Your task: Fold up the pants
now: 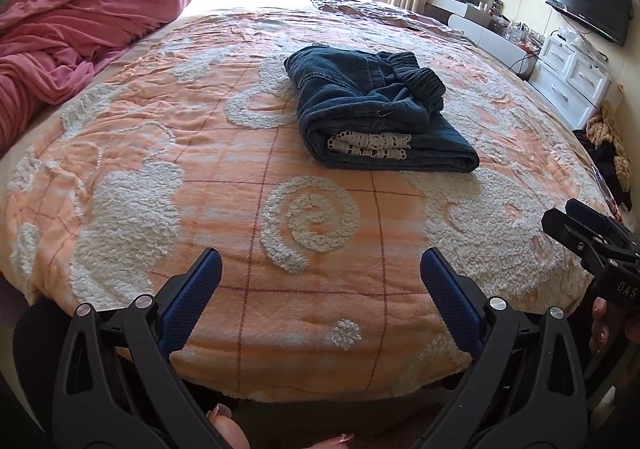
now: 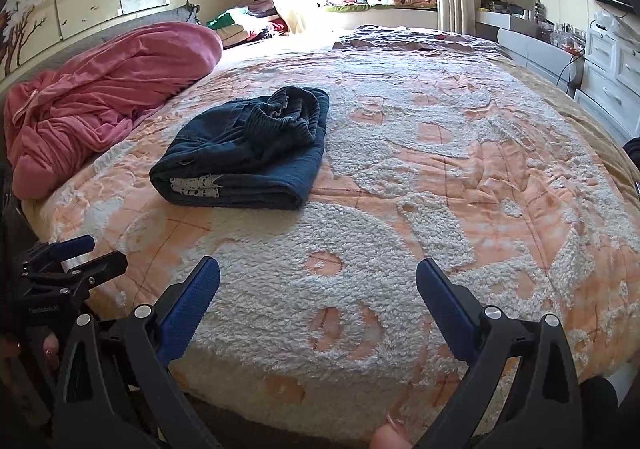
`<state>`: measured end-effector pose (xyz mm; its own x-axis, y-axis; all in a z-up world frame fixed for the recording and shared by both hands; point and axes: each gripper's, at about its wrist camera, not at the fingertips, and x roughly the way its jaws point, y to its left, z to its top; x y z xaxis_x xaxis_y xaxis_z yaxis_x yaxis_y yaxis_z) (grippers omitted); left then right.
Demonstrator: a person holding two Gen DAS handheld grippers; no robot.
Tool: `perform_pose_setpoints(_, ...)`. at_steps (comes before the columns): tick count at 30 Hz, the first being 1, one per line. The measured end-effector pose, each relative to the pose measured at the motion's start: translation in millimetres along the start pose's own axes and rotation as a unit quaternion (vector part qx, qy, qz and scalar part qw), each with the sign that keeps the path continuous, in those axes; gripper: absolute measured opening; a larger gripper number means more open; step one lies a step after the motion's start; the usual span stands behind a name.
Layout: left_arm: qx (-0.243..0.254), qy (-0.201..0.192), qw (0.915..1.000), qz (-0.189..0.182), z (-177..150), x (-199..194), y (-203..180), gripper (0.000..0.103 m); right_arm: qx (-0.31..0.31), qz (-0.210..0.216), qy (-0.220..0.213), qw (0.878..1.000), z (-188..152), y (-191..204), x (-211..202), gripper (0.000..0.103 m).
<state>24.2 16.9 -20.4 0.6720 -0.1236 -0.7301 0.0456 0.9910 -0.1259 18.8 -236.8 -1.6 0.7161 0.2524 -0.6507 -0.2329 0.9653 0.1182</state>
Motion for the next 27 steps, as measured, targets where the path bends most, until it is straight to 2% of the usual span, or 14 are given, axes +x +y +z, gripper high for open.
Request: perform_pose_setpoints(27,0.000,-0.001,1.0000,-0.004,1.6,-5.5,1.1,0.093,0.004,-0.004,0.002,1.000,-0.8,-2.1,-2.9,0.098)
